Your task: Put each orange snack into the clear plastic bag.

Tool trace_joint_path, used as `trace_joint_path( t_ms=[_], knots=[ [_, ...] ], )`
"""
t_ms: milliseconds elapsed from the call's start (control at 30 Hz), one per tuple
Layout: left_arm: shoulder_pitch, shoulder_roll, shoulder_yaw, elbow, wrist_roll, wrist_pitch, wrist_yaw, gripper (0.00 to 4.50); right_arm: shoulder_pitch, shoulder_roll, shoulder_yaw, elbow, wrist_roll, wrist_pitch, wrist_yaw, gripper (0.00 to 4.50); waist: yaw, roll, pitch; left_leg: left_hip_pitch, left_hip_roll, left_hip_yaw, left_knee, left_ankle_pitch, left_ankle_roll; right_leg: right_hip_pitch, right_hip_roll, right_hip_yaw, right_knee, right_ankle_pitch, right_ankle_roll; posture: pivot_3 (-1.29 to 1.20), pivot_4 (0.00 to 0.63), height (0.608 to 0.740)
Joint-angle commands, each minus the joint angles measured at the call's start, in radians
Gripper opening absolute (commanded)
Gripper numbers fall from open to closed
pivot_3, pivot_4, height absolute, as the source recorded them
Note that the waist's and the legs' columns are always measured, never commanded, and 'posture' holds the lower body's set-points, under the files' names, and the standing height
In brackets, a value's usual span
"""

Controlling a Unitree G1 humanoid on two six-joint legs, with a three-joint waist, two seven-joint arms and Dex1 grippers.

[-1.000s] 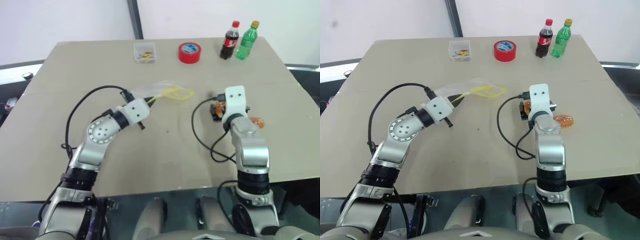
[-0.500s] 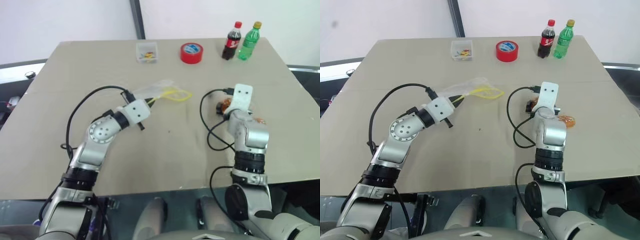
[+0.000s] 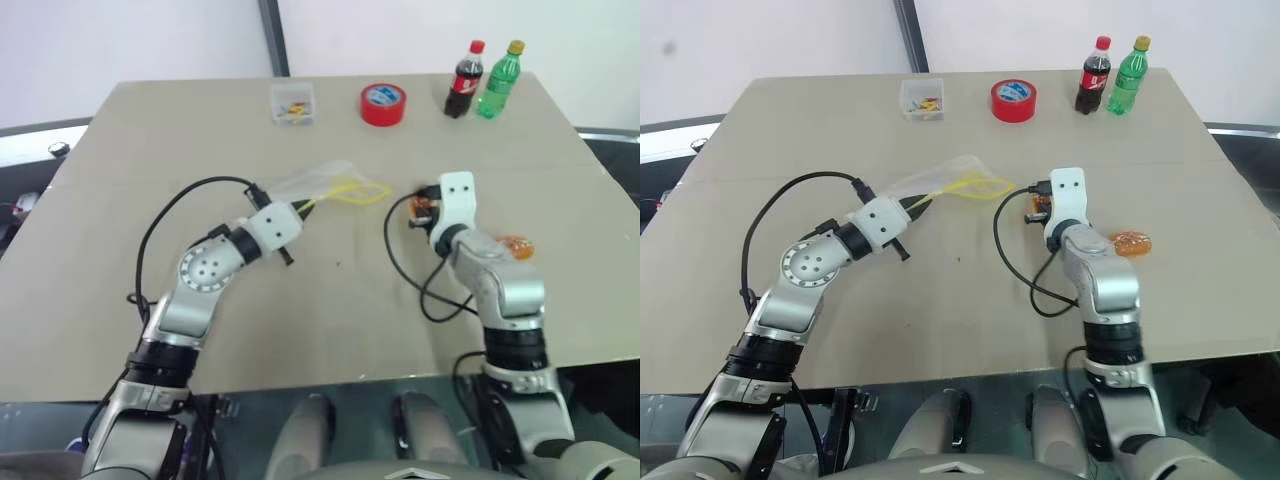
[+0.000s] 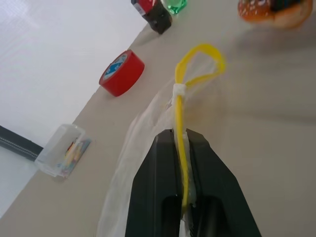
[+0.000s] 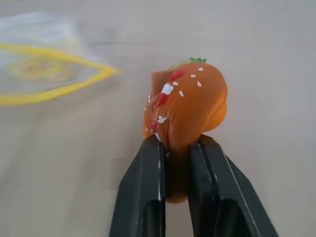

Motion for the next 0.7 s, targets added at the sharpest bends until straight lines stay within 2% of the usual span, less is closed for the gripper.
trace_joint_path(
  t_ms=[33,233,567,700],
  knots=[
    [0.011,0.005,0.011,-0.047,-0.037,-0.078,-0.026,0.0,0.0,-0.085,0.106,-0.134,0.049,-0.022,0.157,0.54,-0.003,0.0,0.0,0.0,0.0,0.0,0.0,0.0,0.0,0.0,0.0,0.0,0.0,0.0,0.0,0.0,0.15,0.736],
    [0.015,-0.007,0.011,-0.054,-0.094,-0.165,-0.068,0.0,-0.03,-0.111,0.15,-0.121,0.11,-0.008,0.259,0.54,0.0,0.0,0.0,0.001,0.004,-0.001,0.0,0.0,0.0,0.0,0.002,-0.001,0.001,0.0,0.0,0.0,0.15,0.736],
    [0.084,0.051,-0.029,-0.064,-0.135,-0.324,-0.208,0.0,-0.064,-0.217,0.188,-0.073,0.124,-0.049,0.39,0.54,0.003,0.0,0.0,0.0,0.002,-0.001,0.0,0.0,0.0,0.001,0.001,-0.002,-0.001,0.0,0.0,0.0,0.15,0.736],
    [0.122,0.1,-0.051,-0.046,-0.164,-0.371,-0.299,0.0,-0.07,-0.183,0.14,0.033,0.178,-0.076,0.436,0.54,-0.001,0.0,0.0,0.0,0.003,0.0,0.0,0.0,0.0,0.001,0.001,-0.001,-0.001,0.0,0.0,0.0,0.15,0.736]
  ],
)
